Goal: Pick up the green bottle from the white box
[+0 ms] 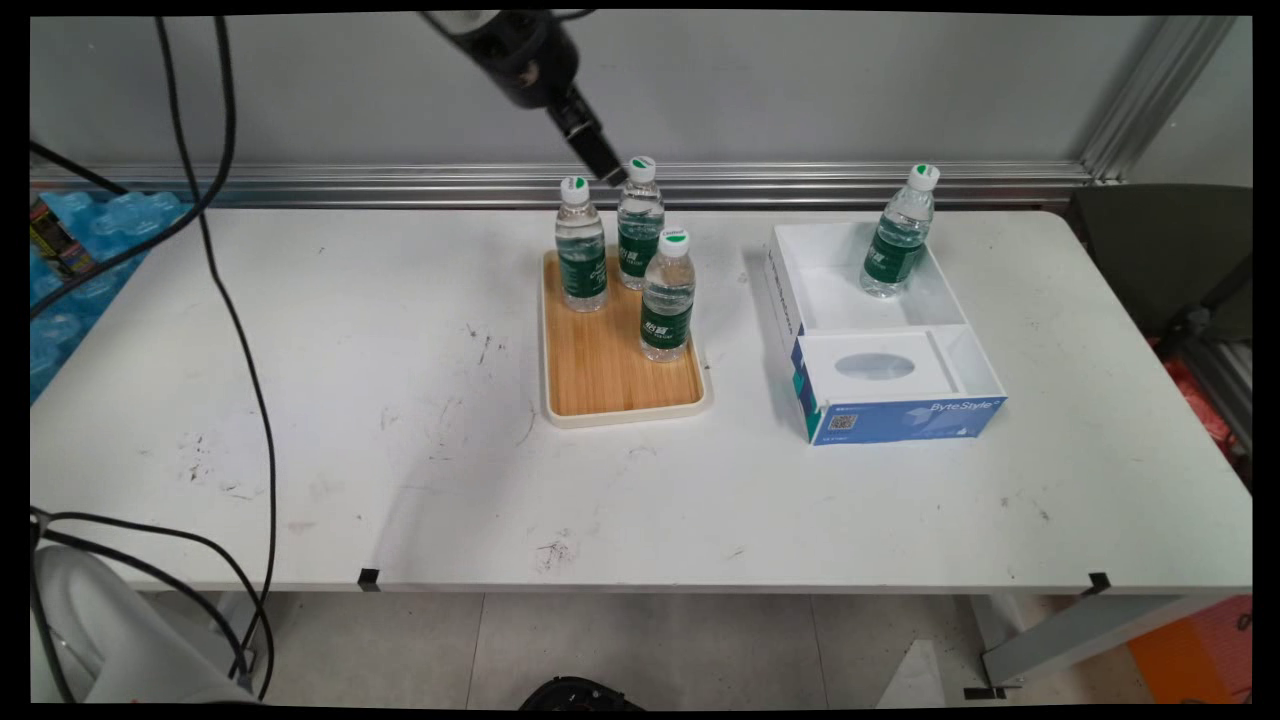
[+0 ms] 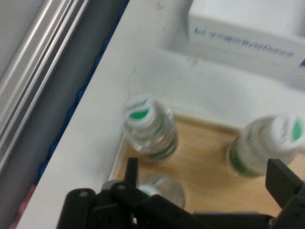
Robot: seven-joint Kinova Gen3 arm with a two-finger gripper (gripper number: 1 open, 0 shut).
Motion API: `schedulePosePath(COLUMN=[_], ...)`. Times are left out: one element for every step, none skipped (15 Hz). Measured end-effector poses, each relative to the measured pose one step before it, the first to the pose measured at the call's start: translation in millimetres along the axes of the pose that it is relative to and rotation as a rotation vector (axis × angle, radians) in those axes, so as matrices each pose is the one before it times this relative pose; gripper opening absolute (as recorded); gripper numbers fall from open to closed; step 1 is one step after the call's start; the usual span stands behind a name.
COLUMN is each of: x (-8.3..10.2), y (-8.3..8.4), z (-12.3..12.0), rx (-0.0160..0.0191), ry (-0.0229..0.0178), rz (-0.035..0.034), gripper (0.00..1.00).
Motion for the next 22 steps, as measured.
schedulePosePath(x=[10.90,7.33,11.13,13.60,14.40,12.13,13.80,12.92,9.60,5.90,8.13,4.57,5.94,5.18,3.88,2.15,1.46,1.00,1.00,0.87,0.46,0.53], y=[5.52,3.55,4.99,5.36,5.29,4.25,4.37,4.13,2.97,1.81,2.69,1.34,1.51,0.76,-0.41,-0.78,-1.43,-1.46,-2.48,-2.96,-1.50,-1.85], z=[-2.92,-1.16,-1.07,0.22,1.84,2.96,5.20,7.40,7.08,5.79,9.24,7.00,10.72,13.70,14.83,10.64,11.25,11.12,15.71,20.06,11.10,14.91], rx=[-0.00251,-0.00209,-0.00389,-0.00578,-0.00724,-0.00721,-0.00878,-0.00830,-0.00702,-0.00525,-0.00791,-0.00550,-0.00755,-0.00856,-0.00658,-0.00375,-0.00211,-0.00221,-0.00352,-0.00550,-0.00382,-0.00634], ry=[0.00074,-0.00152,0.00052,0.00526,0.01158,0.01201,0.01754,0.01857,0.01502,0.00966,0.01316,0.00773,0.01062,0.00914,0.00799,0.00508,0.00404,0.00307,0.00466,0.00550,0.00328,0.00404], rz=[0.00061,0.00102,0.00003,-0.00202,-0.00410,-0.00426,-0.00562,-0.00408,-0.00361,-0.00238,-0.00325,-0.00248,-0.00272,-0.00128,0.00092,0.00133,0.00112,0.00176,0.00278,0.00588,0.00423,0.00627], gripper=[1.00,1.00,1.00,1.00,1.00,1.00,1.00,1.00,1.00,1.00,1.00,1.00,1.00,1.00,1.00,1.00,1.00,1.00,1.00,1.00,1.00,1.00])
